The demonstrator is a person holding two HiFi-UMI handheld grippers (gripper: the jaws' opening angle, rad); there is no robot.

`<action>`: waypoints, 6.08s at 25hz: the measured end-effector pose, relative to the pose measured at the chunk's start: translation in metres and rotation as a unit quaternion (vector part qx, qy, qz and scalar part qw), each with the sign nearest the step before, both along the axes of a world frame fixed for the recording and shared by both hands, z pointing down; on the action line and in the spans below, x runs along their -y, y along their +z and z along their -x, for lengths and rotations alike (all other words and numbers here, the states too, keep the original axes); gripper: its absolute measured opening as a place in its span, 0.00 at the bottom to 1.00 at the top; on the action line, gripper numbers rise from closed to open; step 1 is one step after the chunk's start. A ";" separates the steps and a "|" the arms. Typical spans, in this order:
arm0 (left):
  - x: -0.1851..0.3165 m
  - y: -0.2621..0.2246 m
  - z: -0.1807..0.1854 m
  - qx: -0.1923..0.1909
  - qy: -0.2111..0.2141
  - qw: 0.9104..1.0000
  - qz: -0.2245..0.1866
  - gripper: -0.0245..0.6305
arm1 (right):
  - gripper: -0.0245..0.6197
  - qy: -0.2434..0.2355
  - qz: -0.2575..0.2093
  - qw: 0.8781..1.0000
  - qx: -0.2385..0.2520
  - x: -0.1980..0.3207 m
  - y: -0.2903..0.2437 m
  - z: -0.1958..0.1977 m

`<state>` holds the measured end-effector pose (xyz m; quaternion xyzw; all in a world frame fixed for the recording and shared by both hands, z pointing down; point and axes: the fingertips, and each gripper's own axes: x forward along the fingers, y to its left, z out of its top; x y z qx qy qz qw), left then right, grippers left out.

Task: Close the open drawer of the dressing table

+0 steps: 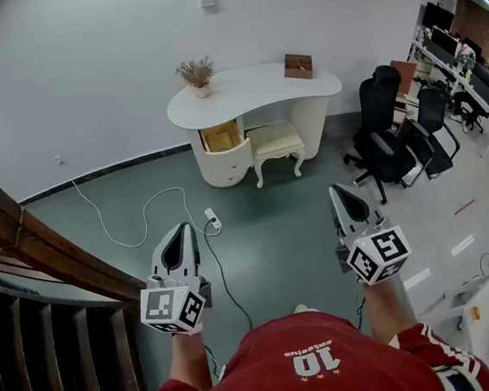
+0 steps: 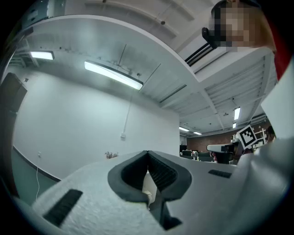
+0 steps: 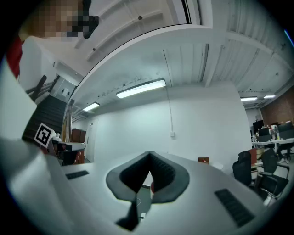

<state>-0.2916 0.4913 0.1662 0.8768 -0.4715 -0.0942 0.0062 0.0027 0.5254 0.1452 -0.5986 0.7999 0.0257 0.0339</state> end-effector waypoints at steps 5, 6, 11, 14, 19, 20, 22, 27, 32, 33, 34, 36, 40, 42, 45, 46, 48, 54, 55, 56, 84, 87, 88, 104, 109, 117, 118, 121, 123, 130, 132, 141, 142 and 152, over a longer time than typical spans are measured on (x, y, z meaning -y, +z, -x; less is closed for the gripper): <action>-0.007 0.001 -0.004 0.003 0.005 1.000 -0.001 0.04 | 0.04 -0.003 0.000 1.000 0.002 -0.005 0.002 0.001; -0.007 0.001 -0.004 0.005 0.006 1.000 -0.002 0.04 | 0.04 -0.003 -0.001 1.000 0.003 -0.006 0.001 0.002; -0.007 -0.003 -0.003 0.003 0.007 1.000 -0.002 0.04 | 0.04 -0.001 -0.002 1.000 0.006 -0.006 -0.001 0.003; -0.007 -0.001 -0.002 0.002 0.010 1.000 -0.001 0.04 | 0.04 -0.003 -0.002 1.000 0.007 -0.007 0.001 0.007; -0.004 0.007 0.003 -0.009 0.015 1.000 0.009 0.04 | 0.04 -0.024 -0.015 0.999 0.025 -0.012 -0.006 0.020; -0.003 0.008 0.002 -0.011 0.016 1.000 0.010 0.04 | 0.04 -0.024 -0.012 0.999 0.024 -0.011 -0.007 0.020; -0.001 0.009 -0.001 -0.014 0.019 1.000 0.010 0.04 | 0.04 -0.024 -0.007 0.999 0.020 -0.009 -0.007 0.020; 0.007 0.011 -0.006 -0.016 0.026 0.999 0.009 0.04 | 0.04 -0.012 -0.004 1.000 0.012 -0.006 -0.004 0.017; 0.013 0.008 -0.009 -0.015 0.031 0.999 0.007 0.04 | 0.05 -0.018 0.010 1.000 0.019 -0.002 0.000 0.016; 0.014 0.008 -0.010 -0.015 0.031 0.999 0.008 0.04 | 0.04 -0.019 0.012 1.000 0.019 -0.001 0.000 0.016; 0.015 0.008 -0.010 -0.016 0.031 0.999 0.009 0.04 | 0.04 -0.019 0.013 1.000 0.017 0.000 0.000 0.015; 0.017 0.011 -0.010 -0.017 0.029 0.999 0.012 0.04 | 0.05 -0.019 0.015 1.000 0.013 0.004 0.000 0.014; 0.025 0.023 -0.007 -0.016 0.020 0.999 0.024 0.04 | 0.05 -0.032 0.019 0.999 0.016 0.019 0.003 0.016; 0.031 0.025 -0.009 -0.014 0.015 0.999 0.028 0.04 | 0.05 -0.040 0.020 0.999 0.015 0.030 0.003 0.016; 0.046 0.024 -0.012 -0.007 0.006 1.000 0.029 0.04 | 0.05 -0.055 0.019 0.998 0.015 0.051 0.005 0.017; 0.053 0.024 -0.015 -0.006 0.004 0.999 0.031 0.04 | 0.05 -0.061 0.019 0.998 0.014 0.059 0.006 0.016; 0.067 0.023 -0.026 -0.007 0.006 0.999 0.037 0.04 | 0.05 -0.074 0.021 0.997 0.009 0.076 0.009 0.007; 0.126 0.015 -0.076 -0.003 0.003 0.999 0.036 0.04 | 0.05 -0.082 0.023 0.996 0.027 0.144 0.012 -0.054; 0.137 0.013 -0.087 -0.001 0.001 0.999 0.035 0.04 | 0.05 -0.084 0.023 0.996 0.029 0.155 0.012 -0.065; 0.147 0.010 -0.098 0.001 -0.001 0.999 0.034 0.04 | 0.05 -0.086 0.023 0.996 0.030 0.167 0.012 -0.075; 0.318 0.025 -0.202 0.045 -0.059 0.996 0.055 0.04 | 0.05 -0.151 0.067 0.984 0.066 0.377 0.045 -0.164; 0.352 0.024 -0.192 0.026 -0.060 0.997 0.048 0.04 | 0.05 -0.149 0.057 0.986 0.048 0.410 0.032 -0.154; 0.363 0.024 -0.187 0.021 -0.060 0.997 0.045 0.04 | 0.05 -0.150 0.052 0.986 0.044 0.422 0.027 -0.149; 0.490 0.040 -0.158 0.051 -0.048 0.997 0.032 0.44 | 0.05 -0.161 0.030 0.986 0.008 0.525 0.007 -0.090; 0.506 0.093 -0.165 0.022 -0.022 0.995 0.093 0.44 | 0.05 -0.167 0.050 0.985 -0.002 0.538 0.026 -0.080; 0.511 0.202 -0.177 0.057 0.006 0.984 0.172 0.44 | 0.05 -0.162 0.092 0.983 -0.013 0.552 0.070 -0.066; 0.511 0.216 -0.177 0.064 0.006 0.982 0.180 0.44 | 0.05 -0.162 0.100 0.982 -0.013 0.554 0.077 -0.065; 0.514 0.259 -0.175 0.083 0.002 0.973 0.215 0.44 | 0.05 -0.164 0.122 0.979 -0.018 0.557 0.093 -0.062; 0.515 0.285 -0.170 0.083 -0.006 0.967 0.241 0.44 | 0.05 -0.167 0.130 0.977 -0.027 0.555 0.100 -0.062; 0.529 0.358 -0.167 0.034 -0.039 0.947 0.316 0.44 | 0.05 -0.162 0.161 0.973 -0.030 0.571 0.138 -0.080; 0.534 0.375 -0.173 0.045 -0.043 0.942 0.331 0.44 | 0.05 -0.167 0.170 0.971 -0.023 0.580 0.147 -0.084; 0.560 0.436 -0.187 0.077 -0.063 0.926 0.365 0.44 | 0.05 -0.218 0.173 0.960 -0.024 0.641 0.208 -0.064; 0.564 0.444 -0.188 0.080 -0.065 0.924 0.368 0.44 | 0.05 -0.224 0.175 0.958 -0.030 0.649 0.217 -0.060; 0.602 0.541 -0.195 0.113 -0.099 0.895 0.420 0.42 | 0.05 -0.253 0.229 0.939 -0.039 0.693 0.293 -0.049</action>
